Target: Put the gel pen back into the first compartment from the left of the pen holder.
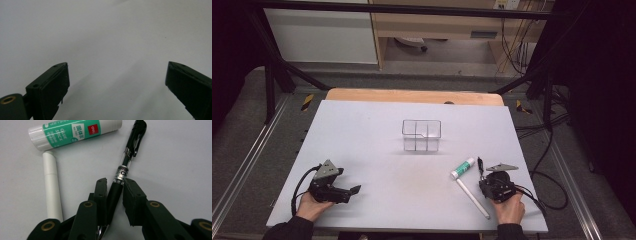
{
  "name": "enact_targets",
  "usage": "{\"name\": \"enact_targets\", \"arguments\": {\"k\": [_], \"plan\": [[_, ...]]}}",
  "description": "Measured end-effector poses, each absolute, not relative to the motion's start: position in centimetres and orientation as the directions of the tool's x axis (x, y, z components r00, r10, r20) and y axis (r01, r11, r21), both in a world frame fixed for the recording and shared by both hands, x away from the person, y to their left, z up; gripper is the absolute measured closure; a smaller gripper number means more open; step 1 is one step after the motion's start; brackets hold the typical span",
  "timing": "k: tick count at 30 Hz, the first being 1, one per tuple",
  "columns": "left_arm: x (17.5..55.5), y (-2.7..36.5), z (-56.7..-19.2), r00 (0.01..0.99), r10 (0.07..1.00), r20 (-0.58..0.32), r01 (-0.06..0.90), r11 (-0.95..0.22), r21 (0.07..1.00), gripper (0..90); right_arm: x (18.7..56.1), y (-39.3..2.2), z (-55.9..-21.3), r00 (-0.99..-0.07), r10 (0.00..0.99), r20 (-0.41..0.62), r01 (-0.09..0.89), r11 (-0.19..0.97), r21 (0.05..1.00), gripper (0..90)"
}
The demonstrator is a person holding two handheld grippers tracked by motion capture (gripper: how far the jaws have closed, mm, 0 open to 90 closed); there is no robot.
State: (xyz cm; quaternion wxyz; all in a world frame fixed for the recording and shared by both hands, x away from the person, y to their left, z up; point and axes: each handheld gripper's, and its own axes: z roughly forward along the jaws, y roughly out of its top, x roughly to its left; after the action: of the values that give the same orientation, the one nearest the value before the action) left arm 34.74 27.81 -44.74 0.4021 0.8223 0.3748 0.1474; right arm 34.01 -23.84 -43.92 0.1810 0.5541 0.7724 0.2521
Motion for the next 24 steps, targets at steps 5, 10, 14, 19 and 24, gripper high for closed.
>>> {"name": "enact_targets", "arguments": {"k": [5, 10, 14, 19, 24], "plan": [[34.8, 27.8, -44.8, 0.676, 0.734, -0.056, 0.497, -0.4, 0.77, 5.2, 34.4, -23.9, -43.7, -0.303, 0.953, -0.003, 0.762, 0.244, 0.6, 62.3], [34.8, 27.8, -44.8, 0.677, 0.734, -0.056, 0.497, -0.4, 0.77, 5.2, 35.7, -23.7, -43.2, -0.288, 0.957, -0.008, 0.767, 0.236, 0.597, 63.7], [34.8, 27.8, -44.7, 0.677, 0.734, -0.059, 0.497, -0.396, 0.772, 5.2, 36.6, -23.3, -43.1, -0.258, 0.966, -0.005, 0.801, 0.217, 0.558, 66.0], [34.7, 27.9, -44.7, 0.677, 0.734, -0.06, 0.497, -0.396, 0.772, 5.2, 36.6, -22.9, -43.2, -0.236, 0.972, -0.02, 0.823, 0.211, 0.527, 67.6], [34.7, 27.8, -44.7, 0.678, 0.733, -0.059, 0.498, -0.399, 0.77, 5.2, 36.2, -22.8, -43.3, -0.216, 0.976, -0.01, 0.835, 0.191, 0.516, 73.1]]}}
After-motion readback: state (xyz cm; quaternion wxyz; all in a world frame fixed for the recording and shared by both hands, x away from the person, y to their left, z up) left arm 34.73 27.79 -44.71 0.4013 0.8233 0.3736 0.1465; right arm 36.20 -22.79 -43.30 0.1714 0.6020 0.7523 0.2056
